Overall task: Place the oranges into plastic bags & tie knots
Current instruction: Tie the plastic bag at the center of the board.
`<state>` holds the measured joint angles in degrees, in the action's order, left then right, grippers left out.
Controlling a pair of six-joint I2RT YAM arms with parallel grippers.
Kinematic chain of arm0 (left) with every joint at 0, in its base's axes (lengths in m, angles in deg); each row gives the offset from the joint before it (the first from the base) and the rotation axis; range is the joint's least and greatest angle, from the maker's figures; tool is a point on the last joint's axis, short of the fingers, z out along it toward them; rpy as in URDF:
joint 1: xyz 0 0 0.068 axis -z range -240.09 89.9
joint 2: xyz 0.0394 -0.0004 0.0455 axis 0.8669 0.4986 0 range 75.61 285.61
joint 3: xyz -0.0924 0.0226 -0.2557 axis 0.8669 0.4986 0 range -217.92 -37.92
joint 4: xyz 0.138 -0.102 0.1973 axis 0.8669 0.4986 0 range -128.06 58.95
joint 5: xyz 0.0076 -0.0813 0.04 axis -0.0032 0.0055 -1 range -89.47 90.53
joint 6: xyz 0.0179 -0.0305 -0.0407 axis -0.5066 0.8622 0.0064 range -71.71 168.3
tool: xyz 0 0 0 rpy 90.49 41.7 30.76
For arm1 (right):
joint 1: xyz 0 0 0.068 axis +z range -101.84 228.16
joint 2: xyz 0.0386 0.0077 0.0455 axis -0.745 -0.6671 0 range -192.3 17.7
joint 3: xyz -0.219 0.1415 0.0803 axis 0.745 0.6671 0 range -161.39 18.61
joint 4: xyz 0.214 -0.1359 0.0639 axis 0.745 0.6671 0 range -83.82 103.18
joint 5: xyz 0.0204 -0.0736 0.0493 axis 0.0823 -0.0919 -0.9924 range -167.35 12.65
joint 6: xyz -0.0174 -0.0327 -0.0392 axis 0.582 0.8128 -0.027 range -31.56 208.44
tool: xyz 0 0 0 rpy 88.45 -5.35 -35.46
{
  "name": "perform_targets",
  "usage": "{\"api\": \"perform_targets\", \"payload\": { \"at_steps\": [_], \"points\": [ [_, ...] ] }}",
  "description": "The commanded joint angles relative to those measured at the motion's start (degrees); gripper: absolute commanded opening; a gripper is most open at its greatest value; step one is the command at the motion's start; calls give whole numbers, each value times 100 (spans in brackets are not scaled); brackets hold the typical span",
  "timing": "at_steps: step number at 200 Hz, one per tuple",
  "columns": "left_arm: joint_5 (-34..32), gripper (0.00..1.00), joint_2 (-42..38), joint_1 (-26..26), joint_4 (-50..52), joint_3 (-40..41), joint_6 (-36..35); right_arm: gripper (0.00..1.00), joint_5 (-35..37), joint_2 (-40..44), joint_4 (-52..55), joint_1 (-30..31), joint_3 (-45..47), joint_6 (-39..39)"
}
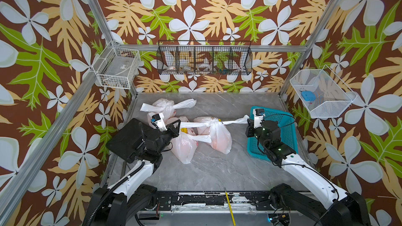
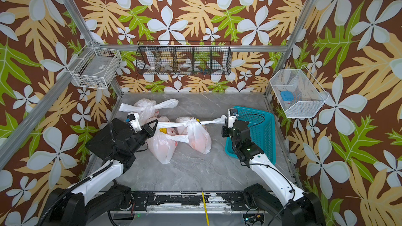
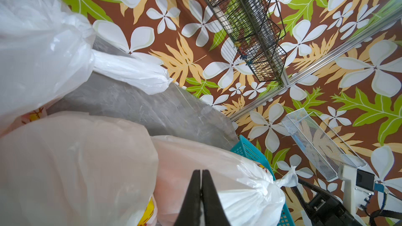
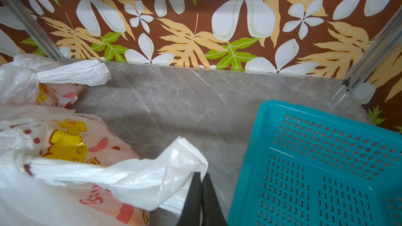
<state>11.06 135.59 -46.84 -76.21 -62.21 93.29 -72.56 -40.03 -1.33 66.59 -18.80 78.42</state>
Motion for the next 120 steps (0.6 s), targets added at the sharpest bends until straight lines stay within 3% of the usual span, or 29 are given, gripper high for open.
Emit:
{"api": "perform_targets", "payload": {
  "at_steps": [1, 8, 21, 62, 96, 120],
  "points": [
    [-36, 55, -72, -43, 137, -451, -431, 72, -742, 255, 177, -355, -151, 143],
    [-149, 61, -158, -57, 492, -655, -628, 87, -845, 408, 215, -510, -153, 128],
    [-597, 69, -401, -75, 1108, -917, -1038, 100, -854, 705, 258, -809, -75, 106],
    [-2570, 85, -1408, -133, 2388, -1068, -2221, 99, -1137, 943, 129, -1996, 435, -348],
    [-3870, 89, -1874, -182, 2465, -507, -2665, 99, -439, 415, -650, -2046, 1040, -299],
    [-4224, 89, -2020, -371, 2104, 59, -2779, 99, -173, -206, -1603, -2046, 1439, -227]
  ]
}}
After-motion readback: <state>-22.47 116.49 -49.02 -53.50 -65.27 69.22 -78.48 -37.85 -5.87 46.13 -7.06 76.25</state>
